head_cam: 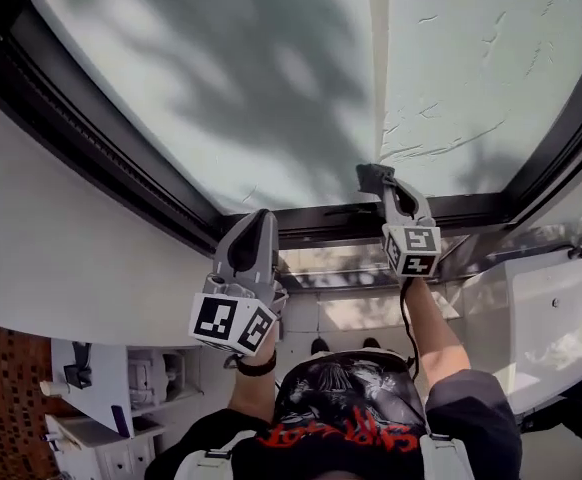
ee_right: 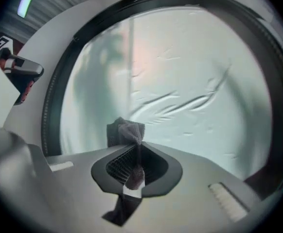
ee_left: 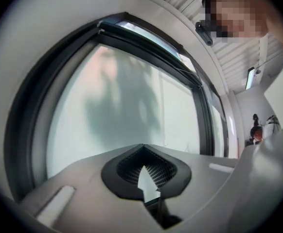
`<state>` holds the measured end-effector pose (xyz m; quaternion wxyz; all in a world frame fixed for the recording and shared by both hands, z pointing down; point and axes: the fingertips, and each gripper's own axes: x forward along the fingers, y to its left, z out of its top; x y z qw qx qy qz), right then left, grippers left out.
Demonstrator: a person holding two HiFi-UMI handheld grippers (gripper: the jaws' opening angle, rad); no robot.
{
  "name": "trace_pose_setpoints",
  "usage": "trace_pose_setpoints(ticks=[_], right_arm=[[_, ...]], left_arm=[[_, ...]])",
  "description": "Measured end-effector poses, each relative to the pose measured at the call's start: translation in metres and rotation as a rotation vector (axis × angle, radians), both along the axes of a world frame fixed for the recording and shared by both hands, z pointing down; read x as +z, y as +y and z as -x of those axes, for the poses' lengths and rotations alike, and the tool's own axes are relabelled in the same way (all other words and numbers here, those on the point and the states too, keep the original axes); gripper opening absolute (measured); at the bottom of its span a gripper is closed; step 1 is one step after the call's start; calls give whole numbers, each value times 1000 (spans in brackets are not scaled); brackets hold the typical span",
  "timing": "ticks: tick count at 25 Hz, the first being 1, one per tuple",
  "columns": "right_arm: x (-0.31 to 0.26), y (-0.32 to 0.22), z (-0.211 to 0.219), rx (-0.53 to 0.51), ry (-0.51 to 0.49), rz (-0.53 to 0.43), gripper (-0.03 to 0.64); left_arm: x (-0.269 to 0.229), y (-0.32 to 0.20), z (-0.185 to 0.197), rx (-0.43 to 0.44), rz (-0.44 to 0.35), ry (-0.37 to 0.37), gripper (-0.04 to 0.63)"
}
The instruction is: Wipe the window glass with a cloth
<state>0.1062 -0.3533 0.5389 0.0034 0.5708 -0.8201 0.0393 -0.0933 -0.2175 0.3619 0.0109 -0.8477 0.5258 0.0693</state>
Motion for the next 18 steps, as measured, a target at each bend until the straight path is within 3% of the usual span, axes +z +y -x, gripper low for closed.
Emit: trace_pose_setpoints(ticks=[4,7,10,12,14,18], right_arm=[[11,-4,-157,275,-7,40,26],[14,-7,-263,475,45,76,26],[-1,9,-323,626,14,24,26],[-20,23,-307,593,-40,-68,26],[-34,26,-251,465,-85,-122,26],[-33,22,-43,26,-159,-129,26]], left_arm=[[3,-11,-74,177,6,-27,-17],[3,-10,-114,260,16,-43,-17],[8,-6,-136,290,21,-51,-17],[9,-4,-141,288,27,-61,-15],[8,-5,-136,269,18,-72,-15],[3,-5,-78,114,13,-80,-15]])
